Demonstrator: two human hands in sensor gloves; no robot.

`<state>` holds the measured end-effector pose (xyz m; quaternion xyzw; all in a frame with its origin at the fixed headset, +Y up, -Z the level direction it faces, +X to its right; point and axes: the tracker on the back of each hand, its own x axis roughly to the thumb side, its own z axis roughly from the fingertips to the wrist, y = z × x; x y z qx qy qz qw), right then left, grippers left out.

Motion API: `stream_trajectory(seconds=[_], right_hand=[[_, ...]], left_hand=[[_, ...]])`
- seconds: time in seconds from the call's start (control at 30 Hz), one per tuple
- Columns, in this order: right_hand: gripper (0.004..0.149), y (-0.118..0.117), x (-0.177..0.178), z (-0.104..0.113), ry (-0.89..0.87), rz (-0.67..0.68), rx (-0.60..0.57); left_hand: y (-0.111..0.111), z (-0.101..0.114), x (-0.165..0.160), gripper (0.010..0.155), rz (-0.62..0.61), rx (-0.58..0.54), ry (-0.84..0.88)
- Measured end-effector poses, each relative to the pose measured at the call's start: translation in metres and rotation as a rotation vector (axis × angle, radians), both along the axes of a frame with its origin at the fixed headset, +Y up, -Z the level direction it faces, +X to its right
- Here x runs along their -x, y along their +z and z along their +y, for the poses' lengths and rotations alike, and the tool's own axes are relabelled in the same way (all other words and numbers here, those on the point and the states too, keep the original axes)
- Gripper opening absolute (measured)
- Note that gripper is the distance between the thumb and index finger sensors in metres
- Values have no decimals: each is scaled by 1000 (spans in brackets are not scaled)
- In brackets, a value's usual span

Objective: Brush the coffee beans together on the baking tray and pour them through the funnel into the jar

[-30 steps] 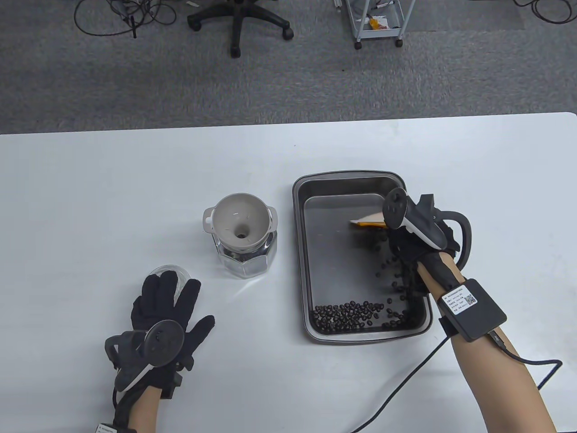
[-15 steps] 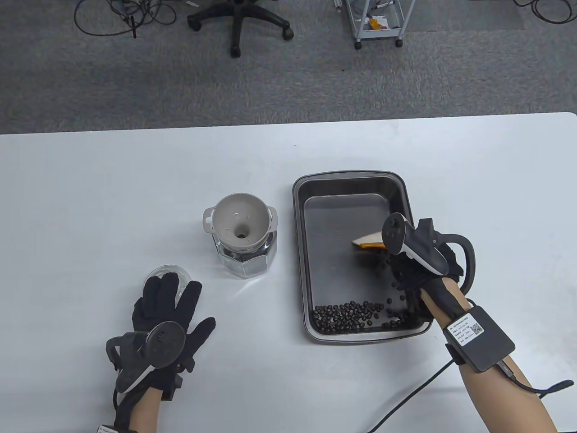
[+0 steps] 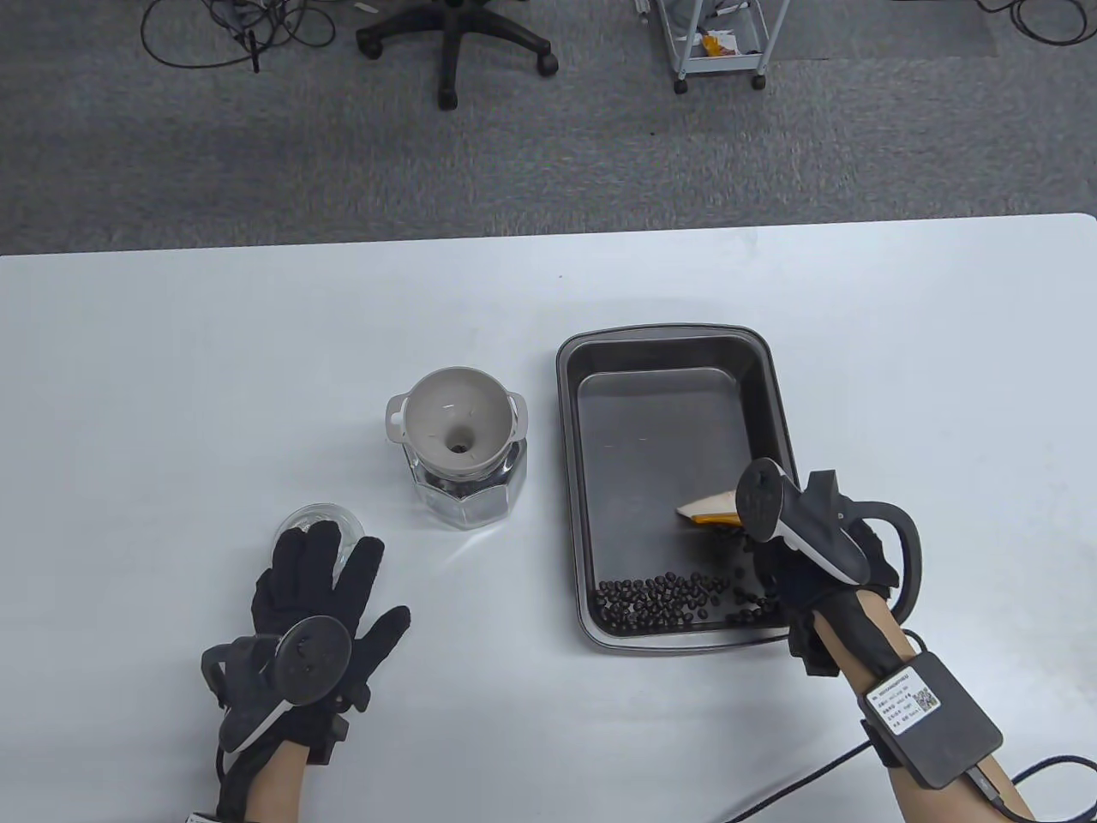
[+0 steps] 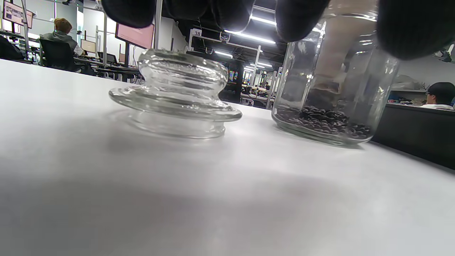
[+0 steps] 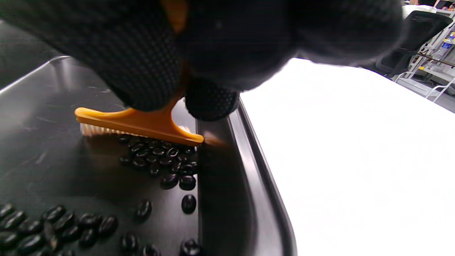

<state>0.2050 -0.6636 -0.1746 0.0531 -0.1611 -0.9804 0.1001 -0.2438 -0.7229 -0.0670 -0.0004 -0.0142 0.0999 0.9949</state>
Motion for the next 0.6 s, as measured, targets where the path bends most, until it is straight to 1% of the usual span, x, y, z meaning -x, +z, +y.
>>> stream_trajectory(seconds=[0.4,0.6], right_hand=[[38,34,-5,0,-18,-31,17],[38,44,-5,1,-10,-37,34]], left_hand=[[1,-1,1,80,8,14,6],[1,-1,1,80,8,25,6]])
